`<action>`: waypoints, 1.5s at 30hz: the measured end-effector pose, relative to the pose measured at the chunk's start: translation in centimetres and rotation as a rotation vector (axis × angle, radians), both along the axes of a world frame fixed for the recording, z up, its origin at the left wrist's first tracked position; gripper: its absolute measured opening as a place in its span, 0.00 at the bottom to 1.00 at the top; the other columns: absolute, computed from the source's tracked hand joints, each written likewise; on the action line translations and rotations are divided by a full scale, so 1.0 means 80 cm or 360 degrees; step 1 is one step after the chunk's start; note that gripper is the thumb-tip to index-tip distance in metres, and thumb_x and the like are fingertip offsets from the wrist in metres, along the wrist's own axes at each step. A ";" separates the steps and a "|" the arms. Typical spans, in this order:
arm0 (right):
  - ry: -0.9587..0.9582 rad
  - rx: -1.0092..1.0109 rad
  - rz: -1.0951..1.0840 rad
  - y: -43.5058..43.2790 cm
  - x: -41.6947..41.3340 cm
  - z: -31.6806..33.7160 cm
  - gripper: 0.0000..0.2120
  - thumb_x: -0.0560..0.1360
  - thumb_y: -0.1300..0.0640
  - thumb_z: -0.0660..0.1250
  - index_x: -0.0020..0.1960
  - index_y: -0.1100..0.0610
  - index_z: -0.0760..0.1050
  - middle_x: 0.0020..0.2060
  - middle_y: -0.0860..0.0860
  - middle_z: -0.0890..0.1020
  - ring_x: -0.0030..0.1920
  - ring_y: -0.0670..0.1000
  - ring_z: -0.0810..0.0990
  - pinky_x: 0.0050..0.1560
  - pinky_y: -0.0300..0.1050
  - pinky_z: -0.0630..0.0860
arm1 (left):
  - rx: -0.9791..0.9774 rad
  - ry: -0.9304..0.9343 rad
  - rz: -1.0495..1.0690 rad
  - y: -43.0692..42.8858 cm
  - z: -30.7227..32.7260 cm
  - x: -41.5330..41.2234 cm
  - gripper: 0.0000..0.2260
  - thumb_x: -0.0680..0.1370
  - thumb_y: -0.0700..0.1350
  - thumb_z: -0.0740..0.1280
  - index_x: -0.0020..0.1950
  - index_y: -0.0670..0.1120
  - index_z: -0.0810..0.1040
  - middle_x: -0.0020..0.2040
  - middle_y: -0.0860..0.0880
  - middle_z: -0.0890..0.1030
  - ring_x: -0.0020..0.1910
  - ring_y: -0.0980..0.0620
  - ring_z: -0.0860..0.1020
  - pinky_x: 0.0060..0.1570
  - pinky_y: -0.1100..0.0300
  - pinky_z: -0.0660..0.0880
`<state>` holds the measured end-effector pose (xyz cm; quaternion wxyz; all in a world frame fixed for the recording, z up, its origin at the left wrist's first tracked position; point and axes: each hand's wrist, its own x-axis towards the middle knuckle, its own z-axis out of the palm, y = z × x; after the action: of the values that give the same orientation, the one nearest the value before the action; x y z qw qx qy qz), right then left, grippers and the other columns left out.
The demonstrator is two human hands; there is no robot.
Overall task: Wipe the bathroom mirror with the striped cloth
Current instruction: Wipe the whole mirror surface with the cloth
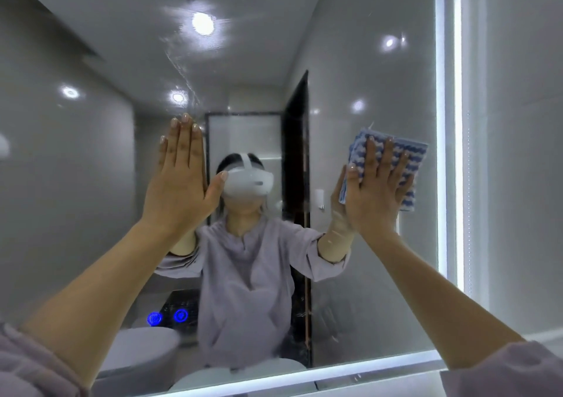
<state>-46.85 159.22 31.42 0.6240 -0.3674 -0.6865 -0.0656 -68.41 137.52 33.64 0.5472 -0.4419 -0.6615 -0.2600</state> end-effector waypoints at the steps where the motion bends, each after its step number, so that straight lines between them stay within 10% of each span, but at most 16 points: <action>1: -0.0021 0.0018 0.0018 -0.007 -0.005 -0.002 0.27 0.79 0.40 0.39 0.74 0.41 0.32 0.78 0.50 0.41 0.77 0.57 0.37 0.73 0.61 0.35 | 0.0000 0.0001 -0.0009 0.000 0.000 0.000 0.37 0.78 0.62 0.45 0.77 0.38 0.40 0.78 0.40 0.40 0.77 0.47 0.38 0.75 0.53 0.37; 16: -0.0551 0.0404 0.0222 -0.144 -0.119 -0.059 0.30 0.82 0.42 0.47 0.77 0.46 0.33 0.75 0.50 0.31 0.75 0.56 0.31 0.74 0.62 0.36 | -0.0059 -0.0051 -0.0005 -0.004 0.001 0.002 0.38 0.77 0.64 0.44 0.77 0.39 0.38 0.78 0.41 0.38 0.77 0.48 0.36 0.75 0.53 0.37; 29: -0.0585 0.0603 0.0098 -0.067 -0.056 -0.065 0.27 0.81 0.41 0.45 0.78 0.47 0.49 0.78 0.50 0.50 0.78 0.55 0.43 0.76 0.57 0.40 | 0.0010 0.0043 0.0004 0.000 0.002 -0.005 0.38 0.78 0.64 0.44 0.77 0.38 0.42 0.79 0.40 0.43 0.77 0.48 0.38 0.74 0.59 0.33; 45: -0.0392 0.0147 -0.0141 0.054 0.098 -0.057 0.29 0.79 0.41 0.40 0.77 0.51 0.45 0.78 0.54 0.48 0.77 0.57 0.44 0.76 0.59 0.45 | 0.0016 0.0027 -0.0002 0.001 0.001 -0.004 0.38 0.78 0.63 0.44 0.77 0.37 0.43 0.78 0.39 0.44 0.77 0.46 0.40 0.75 0.54 0.36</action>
<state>-39.03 163.56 26.83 0.5477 -0.3575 -0.7373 -0.1691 -68.69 137.63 33.74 0.5549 -0.4418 -0.6553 -0.2597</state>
